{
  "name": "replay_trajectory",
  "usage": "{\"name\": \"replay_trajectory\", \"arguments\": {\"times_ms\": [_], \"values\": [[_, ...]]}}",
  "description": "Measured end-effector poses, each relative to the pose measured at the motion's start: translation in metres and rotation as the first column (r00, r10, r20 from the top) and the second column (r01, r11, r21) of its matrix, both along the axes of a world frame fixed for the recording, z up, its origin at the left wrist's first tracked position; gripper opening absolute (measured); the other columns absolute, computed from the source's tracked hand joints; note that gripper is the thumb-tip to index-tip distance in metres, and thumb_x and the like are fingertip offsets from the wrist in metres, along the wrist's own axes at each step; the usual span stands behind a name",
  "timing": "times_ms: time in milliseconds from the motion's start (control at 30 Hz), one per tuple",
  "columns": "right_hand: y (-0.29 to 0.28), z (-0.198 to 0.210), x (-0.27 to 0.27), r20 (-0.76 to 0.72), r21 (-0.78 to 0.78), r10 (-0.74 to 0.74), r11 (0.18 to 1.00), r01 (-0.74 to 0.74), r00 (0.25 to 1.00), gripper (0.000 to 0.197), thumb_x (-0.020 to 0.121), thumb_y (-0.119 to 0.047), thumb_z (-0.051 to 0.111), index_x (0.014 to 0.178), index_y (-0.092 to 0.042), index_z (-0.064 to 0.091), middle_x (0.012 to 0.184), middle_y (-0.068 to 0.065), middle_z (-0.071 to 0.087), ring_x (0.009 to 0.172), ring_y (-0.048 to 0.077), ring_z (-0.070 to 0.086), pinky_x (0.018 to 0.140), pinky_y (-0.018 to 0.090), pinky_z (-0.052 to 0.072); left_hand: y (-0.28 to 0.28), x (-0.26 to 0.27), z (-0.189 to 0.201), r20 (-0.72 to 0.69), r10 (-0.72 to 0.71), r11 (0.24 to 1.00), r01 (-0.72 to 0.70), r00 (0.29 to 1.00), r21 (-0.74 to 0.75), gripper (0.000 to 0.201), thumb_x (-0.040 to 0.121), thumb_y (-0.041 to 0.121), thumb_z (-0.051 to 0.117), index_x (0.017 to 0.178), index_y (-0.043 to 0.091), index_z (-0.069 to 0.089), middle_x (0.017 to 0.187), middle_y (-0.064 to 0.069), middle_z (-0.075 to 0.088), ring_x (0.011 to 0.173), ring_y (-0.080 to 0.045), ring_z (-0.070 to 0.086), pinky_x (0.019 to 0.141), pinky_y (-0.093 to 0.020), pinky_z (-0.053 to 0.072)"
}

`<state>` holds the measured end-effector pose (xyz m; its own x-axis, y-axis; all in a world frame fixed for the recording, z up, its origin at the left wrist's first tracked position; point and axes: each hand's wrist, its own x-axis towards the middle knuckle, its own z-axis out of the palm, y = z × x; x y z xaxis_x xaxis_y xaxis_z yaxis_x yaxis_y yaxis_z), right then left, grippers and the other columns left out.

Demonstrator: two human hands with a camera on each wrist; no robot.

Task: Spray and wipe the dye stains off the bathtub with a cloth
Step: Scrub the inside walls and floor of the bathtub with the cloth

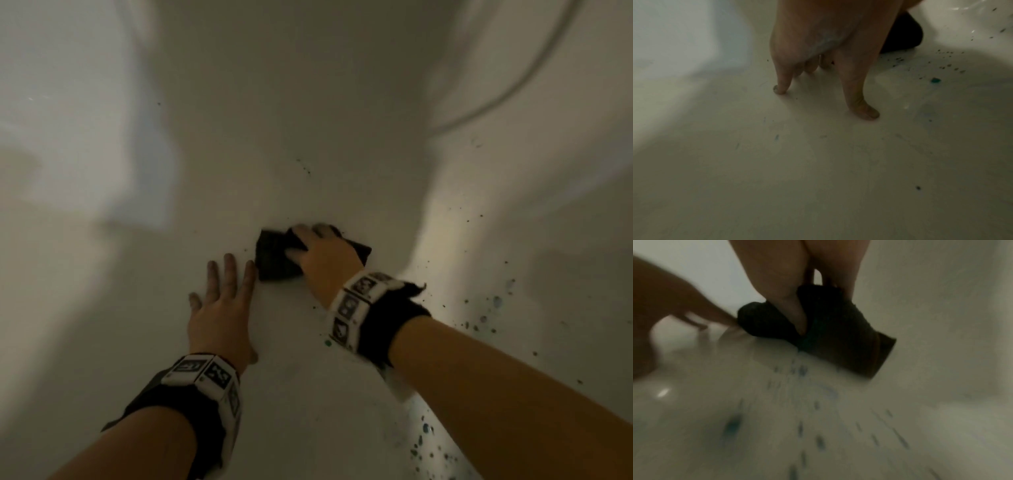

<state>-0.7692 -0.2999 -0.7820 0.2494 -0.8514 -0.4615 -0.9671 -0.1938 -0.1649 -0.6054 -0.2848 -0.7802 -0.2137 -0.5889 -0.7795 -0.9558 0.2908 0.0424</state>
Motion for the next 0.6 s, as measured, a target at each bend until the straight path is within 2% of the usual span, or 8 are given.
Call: {"name": "replay_trajectory", "arguments": {"times_ms": [67,100,233,300,367,433,533,600], "values": [[0.033,-0.001,-0.003,0.067,-0.048,0.163,0.986,-0.16,0.984,0.038,0.058,-0.005,0.083,0.094,-0.005,0.072,0.118,0.019,0.061,0.1,0.042,0.06,0.072,0.046,0.056,-0.001,0.002,0.0,-0.003,0.002,1.0,-0.002,1.0,-0.007,0.13,0.07,0.032,0.079,0.142,0.022,-0.03,0.147,-0.006,-0.038,0.139,-0.03,-0.026,0.117,-0.047,0.01],[0.055,-0.004,-0.009,0.088,-0.058,0.234,0.972,-0.229,0.968,0.036,0.041,-0.009,0.09,0.073,-0.008,0.074,0.099,0.015,0.069,0.083,0.039,0.067,0.057,0.045,0.057,-0.001,0.003,-0.001,-0.007,0.001,1.0,-0.001,1.0,-0.012,0.13,0.07,0.032,0.079,0.142,0.022,-0.03,0.147,-0.006,-0.037,0.14,-0.03,-0.025,0.117,-0.047,0.01],[0.122,-0.009,-0.049,0.079,0.138,0.325,0.933,-0.333,0.942,0.014,0.047,-0.031,0.082,0.055,-0.026,0.071,0.083,-0.003,0.072,0.071,0.02,0.069,0.05,0.026,0.055,0.002,0.001,-0.001,-0.028,0.014,1.0,-0.014,1.0,0.0,0.131,0.07,0.031,0.079,0.142,0.022,-0.03,0.147,-0.006,-0.038,0.139,-0.029,-0.026,0.117,-0.048,0.009],[0.115,0.015,-0.054,0.14,0.045,0.28,0.956,-0.288,0.95,0.01,0.058,-0.024,0.079,0.066,-0.021,0.073,0.085,0.0,0.071,0.071,0.018,0.068,0.049,0.022,0.053,0.002,0.0,-0.001,-0.032,0.015,1.0,-0.015,0.999,-0.002,0.131,0.07,0.031,0.079,0.141,0.022,-0.031,0.147,-0.006,-0.039,0.139,-0.03,-0.026,0.117,-0.048,0.008],[0.079,0.038,-0.052,0.357,-0.009,-0.005,1.0,0.008,0.934,0.014,0.086,-0.013,0.056,0.094,-0.01,0.067,0.093,0.004,0.065,0.08,0.013,0.066,0.062,0.017,0.05,0.002,-0.001,-0.002,-0.037,0.012,1.0,-0.012,0.999,-0.014,0.131,0.07,0.03,0.079,0.142,0.021,-0.03,0.147,-0.007,-0.038,0.139,-0.03,-0.026,0.116,-0.049,0.008],[0.032,0.054,-0.042,0.395,-0.207,-0.22,0.925,0.319,0.892,0.026,0.091,-0.022,0.047,0.108,-0.009,0.061,0.1,0.006,0.06,0.089,0.018,0.063,0.074,0.021,0.05,0.003,-0.001,-0.001,-0.041,0.022,1.0,-0.022,0.999,-0.01,0.13,0.07,0.029,0.079,0.142,0.021,-0.029,0.148,-0.007,-0.037,0.14,-0.03,-0.025,0.116,-0.049,0.007],[-0.036,0.065,-0.019,0.129,-0.545,-0.22,0.799,0.254,0.967,0.048,0.08,-0.016,0.03,0.111,-0.008,0.067,0.115,0.024,0.06,0.094,0.044,0.061,0.07,0.042,0.054,0.004,-0.001,0.0,-0.042,0.031,1.0,-0.031,0.999,-0.005,0.129,0.071,0.027,0.079,0.142,0.023,-0.029,0.148,-0.006,-0.037,0.14,-0.029,-0.025,0.116,-0.049,0.008],[-0.067,0.061,-0.001,-0.101,-0.479,-0.226,0.864,0.151,0.969,0.062,0.084,-0.016,0.012,0.137,-0.004,0.042,0.142,0.023,0.037,0.125,0.042,0.041,0.094,0.045,0.042,0.003,0.0,0.0,-0.047,0.032,0.999,-0.033,0.998,-0.01,0.129,0.071,0.027,0.079,0.142,0.023,-0.029,0.148,-0.005,-0.037,0.14,-0.029,-0.025,0.117,-0.049,0.007]]}}
